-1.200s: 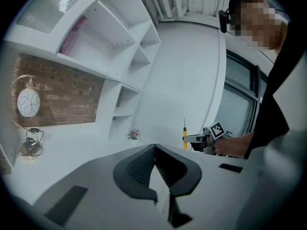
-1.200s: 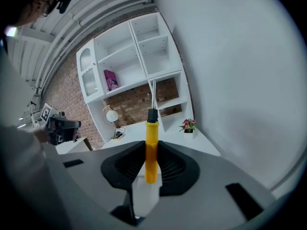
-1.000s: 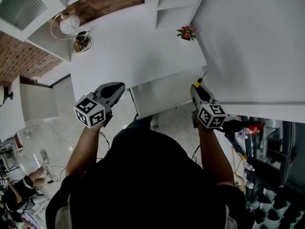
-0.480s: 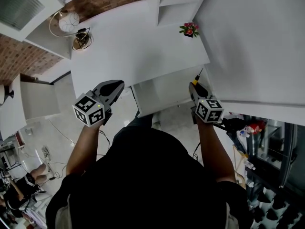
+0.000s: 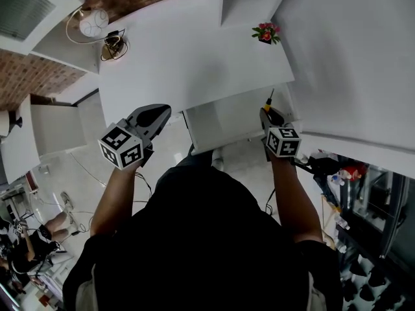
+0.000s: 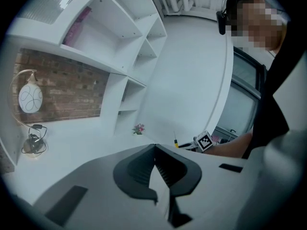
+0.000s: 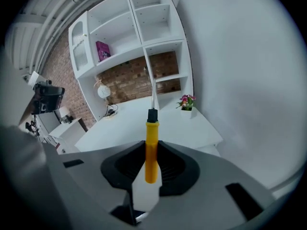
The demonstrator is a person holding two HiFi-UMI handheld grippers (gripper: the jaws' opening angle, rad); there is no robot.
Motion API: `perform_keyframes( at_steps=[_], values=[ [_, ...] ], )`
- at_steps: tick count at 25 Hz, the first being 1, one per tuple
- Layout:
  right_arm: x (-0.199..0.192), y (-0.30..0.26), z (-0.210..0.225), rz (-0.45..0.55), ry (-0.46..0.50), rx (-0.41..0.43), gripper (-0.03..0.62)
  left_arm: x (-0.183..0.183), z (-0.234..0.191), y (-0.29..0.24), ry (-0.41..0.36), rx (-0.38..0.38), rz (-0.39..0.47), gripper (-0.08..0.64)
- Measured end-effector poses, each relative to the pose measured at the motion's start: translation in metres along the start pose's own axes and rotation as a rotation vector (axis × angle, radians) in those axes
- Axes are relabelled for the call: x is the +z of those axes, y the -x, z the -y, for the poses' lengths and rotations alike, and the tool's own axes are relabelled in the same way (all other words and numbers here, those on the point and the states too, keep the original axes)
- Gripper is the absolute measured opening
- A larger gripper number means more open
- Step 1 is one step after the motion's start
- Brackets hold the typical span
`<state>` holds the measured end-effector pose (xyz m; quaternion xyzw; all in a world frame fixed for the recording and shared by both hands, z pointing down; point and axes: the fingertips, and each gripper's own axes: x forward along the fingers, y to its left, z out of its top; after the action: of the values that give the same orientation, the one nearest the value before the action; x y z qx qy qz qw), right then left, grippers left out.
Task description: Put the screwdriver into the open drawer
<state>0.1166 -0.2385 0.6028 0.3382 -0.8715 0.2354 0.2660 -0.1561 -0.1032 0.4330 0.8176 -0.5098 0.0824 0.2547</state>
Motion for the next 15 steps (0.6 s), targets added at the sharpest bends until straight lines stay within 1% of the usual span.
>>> perform_keyframes(
  at_steps=[6, 10, 15],
  values=[
    [-0.015, -0.034, 0.001, -0.061, 0.017, 0.005, 0.086, -0.005, -0.015, -0.004, 0.021, 0.011, -0.021, 0.018],
    [-0.024, -0.052, 0.001, -0.105, 0.056, -0.004, 0.086, -0.009, -0.029, -0.003, 0.035, 0.027, -0.033, 0.018],
    [-0.043, -0.074, 0.004, -0.16, 0.065, -0.003, 0.086, -0.015, -0.045, -0.008, 0.057, 0.035, -0.043, 0.018]
  ],
)
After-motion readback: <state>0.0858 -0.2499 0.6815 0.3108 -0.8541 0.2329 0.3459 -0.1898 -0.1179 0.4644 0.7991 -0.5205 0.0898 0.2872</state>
